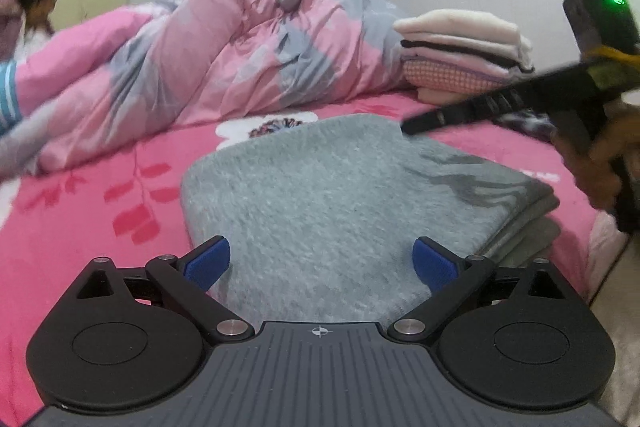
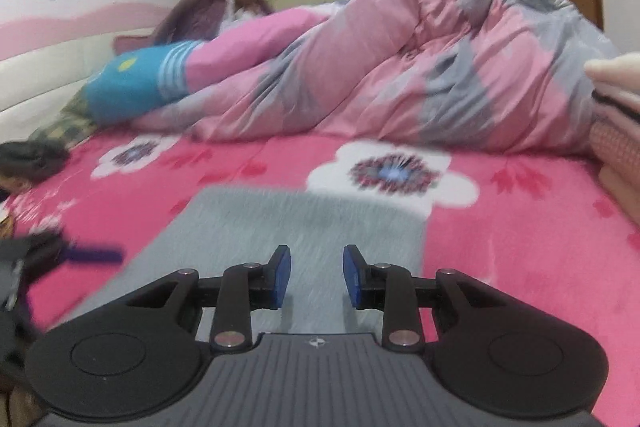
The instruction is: Fold clothes
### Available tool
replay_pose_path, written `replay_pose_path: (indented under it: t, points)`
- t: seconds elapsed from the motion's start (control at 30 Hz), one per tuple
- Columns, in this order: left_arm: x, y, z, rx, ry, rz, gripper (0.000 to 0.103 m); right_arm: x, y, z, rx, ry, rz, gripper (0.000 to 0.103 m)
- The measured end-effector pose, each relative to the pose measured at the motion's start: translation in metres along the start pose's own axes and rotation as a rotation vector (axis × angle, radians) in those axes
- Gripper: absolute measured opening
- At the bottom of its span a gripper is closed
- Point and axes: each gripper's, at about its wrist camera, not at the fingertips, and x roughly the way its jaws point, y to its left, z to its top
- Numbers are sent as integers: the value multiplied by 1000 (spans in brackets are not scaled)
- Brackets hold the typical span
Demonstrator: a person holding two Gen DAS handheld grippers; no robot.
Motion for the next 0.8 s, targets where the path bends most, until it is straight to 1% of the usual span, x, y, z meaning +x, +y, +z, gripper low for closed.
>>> replay_pose_path:
  t: [0.07, 0.13, 0.27, 0.33, 0.43, 0.57, 0.63, 0.7, 0.8]
  points:
    - [-1, 4, 1, -35, 11, -10, 100, 10, -5, 14, -1, -12, -28, 31]
    - [-5, 6, 3, -46, 5, -13, 100, 26, -14, 22, 21, -2, -31, 31]
    - [-10, 15, 22, -75, -23, -29, 100, 65, -26, 10, 36, 129, -61, 30]
    - [-12, 20, 33, -89, -37, -37, 100, 67, -30, 1, 51, 103, -57, 30]
    - [-15, 27, 50, -112, -59, -49, 101, 62, -31, -3, 67, 97, -56, 30]
    - [13, 38, 71, -117, -15, -37, 101, 62, -29, -3, 65, 94, -61, 30]
    - [35, 45, 76, -129, 21, -45, 101, 61, -29, -4, 70, 88, -60, 30]
    - [58, 50, 75, -143, 71, -55, 101, 60, -29, -6, 76, 82, -57, 30]
    - [85, 56, 66, -165, 143, -50, 101, 61, -31, -6, 83, 75, -50, 31]
